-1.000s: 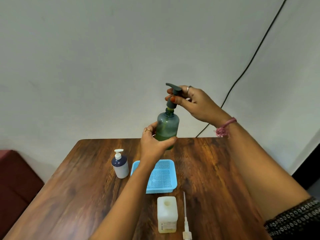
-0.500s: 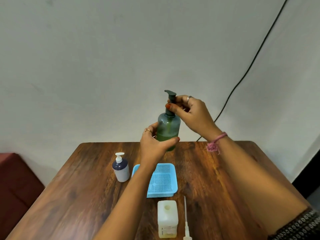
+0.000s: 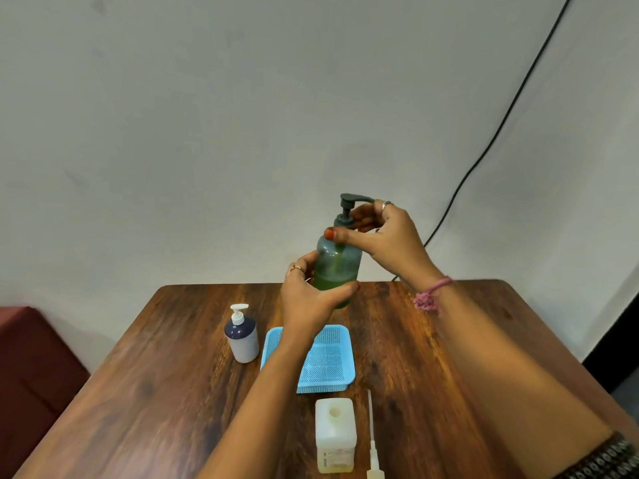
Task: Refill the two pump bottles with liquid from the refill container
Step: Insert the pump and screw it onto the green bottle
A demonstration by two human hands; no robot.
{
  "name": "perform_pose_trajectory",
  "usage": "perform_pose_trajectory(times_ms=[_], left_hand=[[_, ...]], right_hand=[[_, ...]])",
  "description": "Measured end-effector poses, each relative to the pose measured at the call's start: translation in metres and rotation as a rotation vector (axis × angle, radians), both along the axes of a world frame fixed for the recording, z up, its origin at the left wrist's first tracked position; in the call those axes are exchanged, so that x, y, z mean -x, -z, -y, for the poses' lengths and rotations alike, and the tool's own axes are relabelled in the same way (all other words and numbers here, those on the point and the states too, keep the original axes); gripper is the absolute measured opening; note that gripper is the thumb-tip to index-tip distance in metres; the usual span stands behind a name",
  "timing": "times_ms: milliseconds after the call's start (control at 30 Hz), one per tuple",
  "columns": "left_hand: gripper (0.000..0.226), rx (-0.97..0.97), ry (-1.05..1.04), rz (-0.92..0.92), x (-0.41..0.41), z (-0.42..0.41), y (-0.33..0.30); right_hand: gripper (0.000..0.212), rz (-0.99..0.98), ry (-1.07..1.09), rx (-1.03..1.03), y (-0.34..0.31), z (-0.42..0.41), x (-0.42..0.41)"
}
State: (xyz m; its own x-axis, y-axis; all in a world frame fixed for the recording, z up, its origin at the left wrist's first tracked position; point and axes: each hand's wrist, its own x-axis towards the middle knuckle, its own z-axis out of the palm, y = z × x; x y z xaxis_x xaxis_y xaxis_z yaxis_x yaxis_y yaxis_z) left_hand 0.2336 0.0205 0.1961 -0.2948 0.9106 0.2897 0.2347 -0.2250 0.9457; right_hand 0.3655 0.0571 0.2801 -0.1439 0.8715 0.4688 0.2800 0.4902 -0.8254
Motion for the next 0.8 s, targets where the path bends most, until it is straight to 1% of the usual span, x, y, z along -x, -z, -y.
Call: perform_pose_trajectory(times_ms=[67, 167, 233, 300, 333, 400, 467, 500, 533, 600, 633, 667, 733, 800], left_hand=[[0.071, -0.001, 0.001, 0.0, 0.0, 0.002, 0.002], [0.071, 0.004, 0.003, -0.003, 0.002, 0.004, 0.004], [0.072, 0.006, -0.001, -0.002, 0.003, 0.005, 0.005], [0.073, 0.006, -0.01, 0.006, 0.003, 0.004, 0.006], [0.073, 0.006, -0.011, 0.017, 0.003, 0.005, 0.007], [0.073, 0.012, -0.004, 0.032, 0.002, 0.006, 0.009], [0.073, 0.018, 0.006, 0.035, 0.001, 0.009, 0.013], [0.073, 0.021, 0.008, 0.034, 0.001, 0.01, 0.014], [0.073, 0.02, 0.011, 0.035, 0.001, 0.011, 0.015], [0.073, 0.018, 0.014, 0.037, 0.002, 0.009, 0.015], [0.074, 0.016, 0.012, 0.036, 0.003, 0.009, 0.015], [0.074, 0.014, 0.006, 0.032, 0.004, 0.008, 0.016], [0.074, 0.013, -0.001, 0.027, 0.004, 0.008, 0.017], [0.073, 0.013, -0.001, 0.025, 0.005, 0.009, 0.019]], right_hand=[[0.043, 0.026, -0.017, 0.042, 0.002, 0.0, 0.0], [0.051, 0.062, -0.164, 0.139, 0.001, 0.0, -0.007], [0.048, 0.047, -0.229, 0.129, 0.003, 0.0, -0.009], [0.042, 0.01, -0.177, 0.092, 0.004, 0.003, -0.002], [0.043, -0.016, -0.122, 0.072, 0.004, 0.005, 0.003], [0.053, -0.046, -0.045, 0.084, 0.006, 0.006, 0.008], [0.064, -0.016, -0.075, 0.153, 0.008, 0.007, 0.007], [0.065, 0.001, -0.125, 0.197, 0.009, 0.007, 0.003], [0.061, 0.006, -0.191, 0.232, 0.01, 0.007, -0.001], [0.046, -0.044, -0.301, 0.234, 0.011, 0.007, -0.003], [0.042, -0.086, -0.297, 0.225, 0.011, 0.008, 0.0], [0.041, -0.129, -0.242, 0.213, 0.012, 0.009, 0.005], [0.05, -0.188, -0.082, 0.213, 0.014, 0.011, 0.018], [0.061, -0.192, -0.038, 0.256, 0.019, 0.011, 0.026]])
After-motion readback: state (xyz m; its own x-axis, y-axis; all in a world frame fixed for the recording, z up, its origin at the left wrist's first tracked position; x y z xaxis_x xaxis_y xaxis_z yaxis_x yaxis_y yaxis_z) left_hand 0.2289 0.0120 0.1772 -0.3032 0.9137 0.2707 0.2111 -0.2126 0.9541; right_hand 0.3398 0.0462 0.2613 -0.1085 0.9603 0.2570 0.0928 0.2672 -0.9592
